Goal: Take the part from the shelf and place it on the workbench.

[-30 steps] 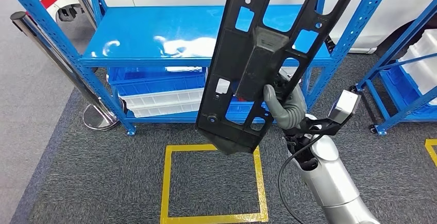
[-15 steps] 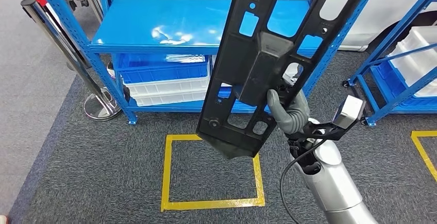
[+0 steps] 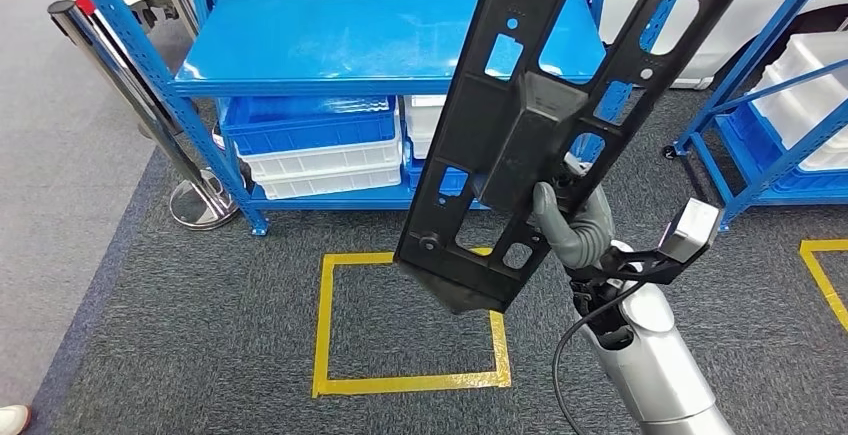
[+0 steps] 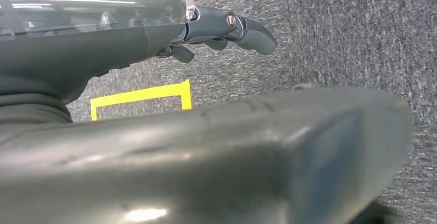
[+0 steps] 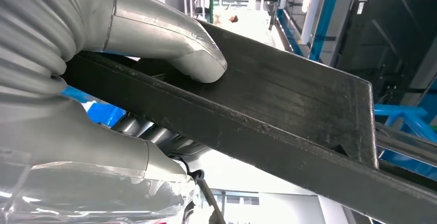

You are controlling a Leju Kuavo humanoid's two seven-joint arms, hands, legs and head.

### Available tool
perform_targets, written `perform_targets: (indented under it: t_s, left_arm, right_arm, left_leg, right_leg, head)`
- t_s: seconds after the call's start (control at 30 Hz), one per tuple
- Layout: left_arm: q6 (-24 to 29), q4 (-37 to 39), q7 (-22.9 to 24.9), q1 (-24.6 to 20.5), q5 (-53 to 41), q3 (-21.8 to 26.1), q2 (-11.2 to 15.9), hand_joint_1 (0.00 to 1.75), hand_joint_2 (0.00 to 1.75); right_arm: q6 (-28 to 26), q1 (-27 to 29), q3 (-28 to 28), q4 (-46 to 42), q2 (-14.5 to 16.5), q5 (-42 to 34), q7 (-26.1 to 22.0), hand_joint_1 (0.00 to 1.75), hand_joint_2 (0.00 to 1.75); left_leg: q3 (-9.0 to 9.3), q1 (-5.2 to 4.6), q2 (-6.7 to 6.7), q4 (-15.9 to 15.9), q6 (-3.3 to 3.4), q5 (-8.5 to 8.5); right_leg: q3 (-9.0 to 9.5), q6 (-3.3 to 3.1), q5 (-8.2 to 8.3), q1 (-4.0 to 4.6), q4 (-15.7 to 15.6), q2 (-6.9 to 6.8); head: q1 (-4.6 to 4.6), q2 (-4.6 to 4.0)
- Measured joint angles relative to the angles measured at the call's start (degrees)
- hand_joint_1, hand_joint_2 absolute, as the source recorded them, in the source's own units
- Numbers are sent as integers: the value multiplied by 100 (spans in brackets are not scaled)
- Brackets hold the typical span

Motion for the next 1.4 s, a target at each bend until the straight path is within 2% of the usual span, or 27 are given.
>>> perform_targets:
  t_s: [0.07, 0.1, 0.13, 0.2, 0.23, 0.3, 0.37, 0.4, 0.43, 0.47, 0.5, 0.57, 0.6, 0.7, 0.73, 0.8, 0.87, 0.9, 0.93, 0.97, 1.0, 1.07, 1.1, 1.13, 1.27, 1.37, 1.4]
  left_arm:
    - [0, 0, 1, -3, -8, -2, 1, 0, 0]
    - [0, 0, 2, -3, -10, -2, 1, 0, 0]
    - [0, 0, 2, -2, -10, -2, 1, 0, 0]
    - [0, 0, 2, 0, -10, -2, -2, 0, 0]
    - [0, 0, 2, -1, -10, -2, -5, 0, 0]
    - [-1, 0, 2, -10, -11, -5, -10, 0, 0]
    - [-2, 0, 2, -10, -12, -9, -11, 0, 0]
    - [-2, 0, 2, -4, -12, -10, -11, 0, 0]
    - [-2, 0, 3, 2, -12, -10, -11, 0, 0]
    - [-2, 0, 4, 5, -12, -10, -12, 0, 0]
    - [-2, 0, 5, 6, -12, -11, -14, 0, 0]
    - [-2, 0, 8, 1, -10, -12, -17, 0, 0]
    - [0, 0, 9, -2, -10, -13, -18, 0, 0]
    - [4, 0, 13, 0, -10, -13, -17, 0, 0]
    - [4, 0, 13, 2, -10, -13, -16, 0, 0]
    - [4, 0, 11, 3, -10, -13, -14, 0, 0]
    - [4, 0, 8, 5, -10, -13, -14, 0, 0]
    - [4, 0, 6, 7, -9, -13, -14, 0, 0]
    - [4, 0, 5, 10, -7, -13, -14, 0, 0]
    - [4, 0, 4, 12, -2, -13, -13, 0, 0]
    - [5, 0, 5, 14, 3, -13, -12, 0, 0]
    - [8, 0, 5, 13, 11, -13, -3, 0, 0]
    - [9, 0, 5, 14, 14, -13, 2, 0, 0]
    - [10, 0, 4, 15, 15, -13, 6, 0, 0]
    - [11, 0, 4, 18, 16, -13, 8, 0, 0]
    - [11, 0, 0, 21, 15, -13, 8, 0, 0]
    - [11, 0, -4, 19, 9, -13, 8, 0, 0]
  right_arm:
    - [1, 51, -49, -50, 0, 0, -9, 175, 175]
    - [2, 66, -66, -67, 0, 0, -14, 175, 175]
    - [2, 82, -78, -78, 0, 0, -16, 175, 175]
    - [2, 112, -94, -97, -2, 0, -18, 175, 175]
    - [3, 121, -104, -105, -3, 0, -19, 175, 175]
    - [4, 125, -127, -117, -5, 0, -21, 175, 175]
    - [3, 147, -143, -125, -6, 0, -22, 175, 175]
    - [3, 164, -148, -126, -7, 0, -21, 175, 175]
    - [2, 179, -151, -126, -7, 0, -21, 175, 175]
    - [3, 189, -157, -126, -7, 0, -20, 175, 175]
    - [5, 194, -166, -130, -7, 0, -20, 175, 175]
    - [13, 194, -187, -139, -6, 0, -21, 175, 175]
    - [21, 197, -198, -144, -5, 0, -21, 175, 175]
    - [58, 222, -225, -148, -4, 0, -22, 175, 175]
    - [73, 227, -229, -149, -4, 1, -23, 175, 175]
    - [96, 229, -230, -151, -3, 2, -25, 175, 175]
    - [109, 235, -231, -151, -2, 3, -26, 175, 175]
    - [112, 240, -232, -149, -2, 4, -26, 175, 175]
    - [116, 247, -233, -148, -2, 3, -26, 175, 175]
    - [121, 253, -236, -147, -2, -1, -26, 175, 175]
    - [130, 255, -239, -145, -2, -11, -26, 175, 175]
    - [160, 246, -247, -149, 1, -44, -26, 175, 175]
    - [173, 239, -249, -151, 2, -61, -26, 175, 175]
    - [182, 234, -251, -153, 4, -72, -25, 175, 175]
    - [188, 229, -253, -154, 5, -79, -24, 175, 175]
    - [193, 241, -260, -159, 7, -99, -22, 175, 175]
    - [190, 266, -291, -194, 7, -106, -27, 175, 175]
  left_leg:
    - [472, -28, -3, -754, 62, 170]
    - [572, -46, -4, -934, 84, 178]
    - [592, -63, -4, -982, 97, 172]
    - [568, -52, 3, -1041, 150, 241]
    - [562, -38, 9, -1079, 186, 289]
    - [521, -14, 20, -1136, 245, 379]
    - [437, -24, 21, -1125, 268, 427]
    - [397, -26, 20, -1109, 267, 445]
    - [358, -26, 20, -1086, 262, 458]
    - [320, -24, 19, -1053, 257, 465]
    - [286, -21, 18, -1012, 246, 465]
    - [207, -39, 14, -910, 207, 452]
    - [170, -51, 12, -870, 179, 450]
    - [99, -60, 8, -828, 88, 471]
    - [70, -54, 6, -776, 54, 425]
    - [-98, -33, 3, -369, -6, 131]
    - [-395, -16, 3, 383, -50, -278]
    - [-510, -11, 3, 691, -59, -395]
    - [-542, -10, 2, 826, -58, -414]
    - [-465, -10, -4, 744, -44, -328]
    - [-279, -14, -31, 433, -14, -157]
    - [175, -23, -205, -390, 79, 150]
    - [327, -27, -292, -675, 118, 224]
    - [402, -27, -358, -817, 142, 237]
    - [420, -27, -363, -855, 145, 231]
    - [412, -57, -301, -875, 148, 234]
    - [412, -51, -223, -928, 176, 274]
  right_leg:
    - [-25, 43, 34, 11, 9, -1]
    - [-33, 74, 54, 9, 8, -2]
    - [-39, 112, 80, 6, 0, -2]
    - [-44, 184, 110, -4, -9, 0]
    - [-67, 217, 67, -2, 29, 3]
    - [-243, 263, -241, -4, 422, 12]
    - [-541, 292, -643, -5, 1151, 15]
    - [-633, 301, -738, -7, 1417, 15]
    - [-632, 308, -723, -10, 1493, 14]
    - [-514, 311, -606, -17, 1337, 13]
    - [-308, 312, -437, -27, 1009, 11]
    - [67, 278, -238, -28, 345, 15]
    - [144, 244, -214, -20, 175, 18]
    - [108, 117, -187, -5, 113, 23]
    - [97, 77, -163, -12, 104, 20]
    - [69, 6, -120, -28, 86, 10]
    - [25, -28, -93, -19, 89, 4]
    - [4, -34, -80, -12, 91, 8]
    - [-12, -34, -68, -5, 93, 19]
    - [-21, -28, -58, 3, 94, 41]
    - [-24, -18, -49, 10, 95, 70]
    - [-34, 11, -26, 16, 97, 129]
    - [-43, 26, -15, 19, 99, 149]
    - [-52, 39, -5, 21, 101, 163]
    - [-63, 53, 3, 21, 105, 179]
    - [-97, 119, 46, -16, 92, 245]
    - [-190, 167, -57, -21, 247, 221]
  head:
    - [1, 0]
    - [1, 0]
    - [1, 0]
    - [1, 0]
    - [1, 0]
    - [2, 0]
    - [2, 0]
    - [2, 0]
    - [2, 0]
    - [2, 0]
    - [2, 0]
    - [2, 0]
    - [2, 0]
    - [1, 0]
    - [1, 0]
    - [1, 0]
    - [0, 0]
    - [0, 0]
    - [0, 0]
    - [1, 0]
    - [1, 0]
    - [2, 0]
    - [2, 0]
    - [2, 0]
    - [2, 0]
    - [2, 0]
    - [2, 0]
